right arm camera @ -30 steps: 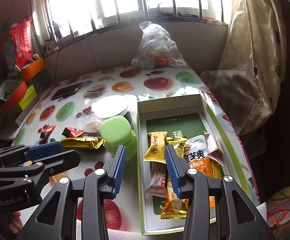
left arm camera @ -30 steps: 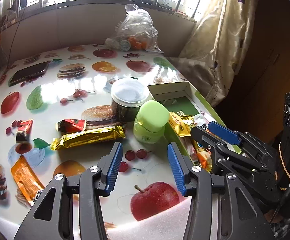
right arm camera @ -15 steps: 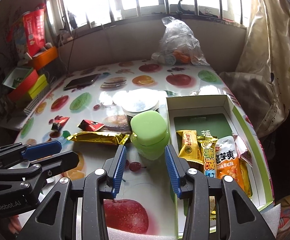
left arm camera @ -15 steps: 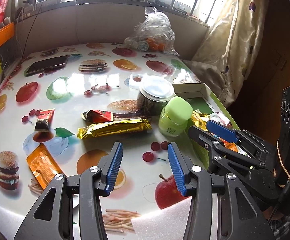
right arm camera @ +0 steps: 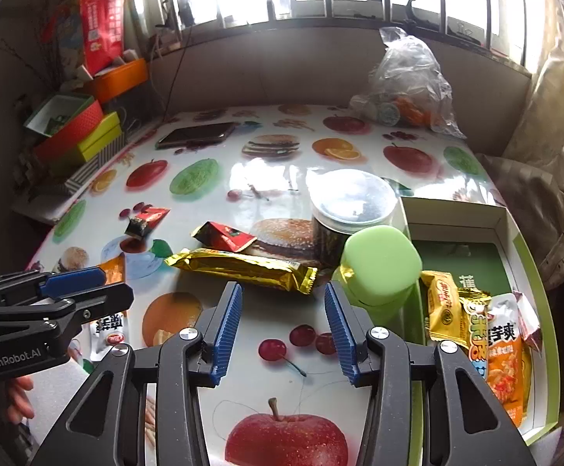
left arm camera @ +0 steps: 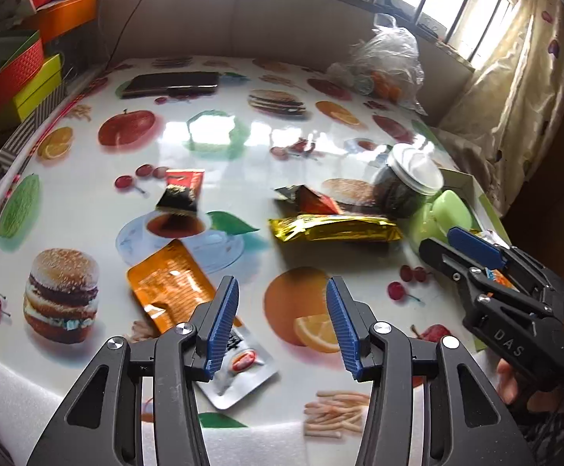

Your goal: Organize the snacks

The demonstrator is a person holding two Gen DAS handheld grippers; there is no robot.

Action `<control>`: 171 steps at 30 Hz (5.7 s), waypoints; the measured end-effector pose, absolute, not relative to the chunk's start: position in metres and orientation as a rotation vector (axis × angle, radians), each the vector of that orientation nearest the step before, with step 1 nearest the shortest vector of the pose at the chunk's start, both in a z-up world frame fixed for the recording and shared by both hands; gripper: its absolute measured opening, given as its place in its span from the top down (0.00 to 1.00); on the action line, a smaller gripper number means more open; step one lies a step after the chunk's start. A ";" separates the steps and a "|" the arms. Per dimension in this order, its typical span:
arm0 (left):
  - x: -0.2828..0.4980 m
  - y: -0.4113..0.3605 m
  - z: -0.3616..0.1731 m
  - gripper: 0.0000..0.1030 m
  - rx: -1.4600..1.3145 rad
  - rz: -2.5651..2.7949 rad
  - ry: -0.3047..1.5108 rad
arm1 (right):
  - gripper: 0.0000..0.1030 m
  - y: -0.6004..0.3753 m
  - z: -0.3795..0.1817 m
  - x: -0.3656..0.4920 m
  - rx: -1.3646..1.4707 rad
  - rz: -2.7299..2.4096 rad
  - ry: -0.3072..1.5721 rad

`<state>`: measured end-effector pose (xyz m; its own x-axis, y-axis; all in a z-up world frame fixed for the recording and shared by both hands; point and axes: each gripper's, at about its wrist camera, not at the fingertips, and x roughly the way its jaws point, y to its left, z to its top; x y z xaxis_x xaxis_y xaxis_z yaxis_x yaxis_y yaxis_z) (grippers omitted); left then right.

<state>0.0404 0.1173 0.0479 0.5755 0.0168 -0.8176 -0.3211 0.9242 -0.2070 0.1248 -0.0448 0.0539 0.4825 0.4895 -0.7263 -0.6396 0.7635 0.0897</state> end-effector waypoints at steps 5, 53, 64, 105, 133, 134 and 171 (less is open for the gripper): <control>0.028 0.142 0.034 0.53 -0.377 0.268 0.961 | 0.55 -0.022 0.045 0.130 -0.284 0.723 0.831; 0.024 0.162 0.008 0.39 -0.466 0.343 1.046 | 0.52 0.061 0.012 0.129 -0.595 0.977 1.034; 0.025 0.156 0.006 0.39 -0.389 0.380 1.058 | 0.52 0.059 0.004 0.134 -0.484 0.851 1.017; 0.033 0.135 0.025 0.89 -0.415 0.225 0.919 | 0.79 0.014 0.015 0.097 -0.268 0.787 0.941; 0.095 0.085 0.102 0.90 -0.441 -0.003 0.791 | 0.79 -0.069 0.089 0.137 -0.092 0.626 0.798; 0.098 0.081 0.104 0.90 -0.442 -0.016 0.790 | 0.79 -0.073 0.091 0.140 -0.087 0.615 0.793; 0.201 -0.047 0.087 0.90 -0.403 -0.229 0.918 | 0.79 -0.202 0.071 0.212 -0.026 0.362 0.865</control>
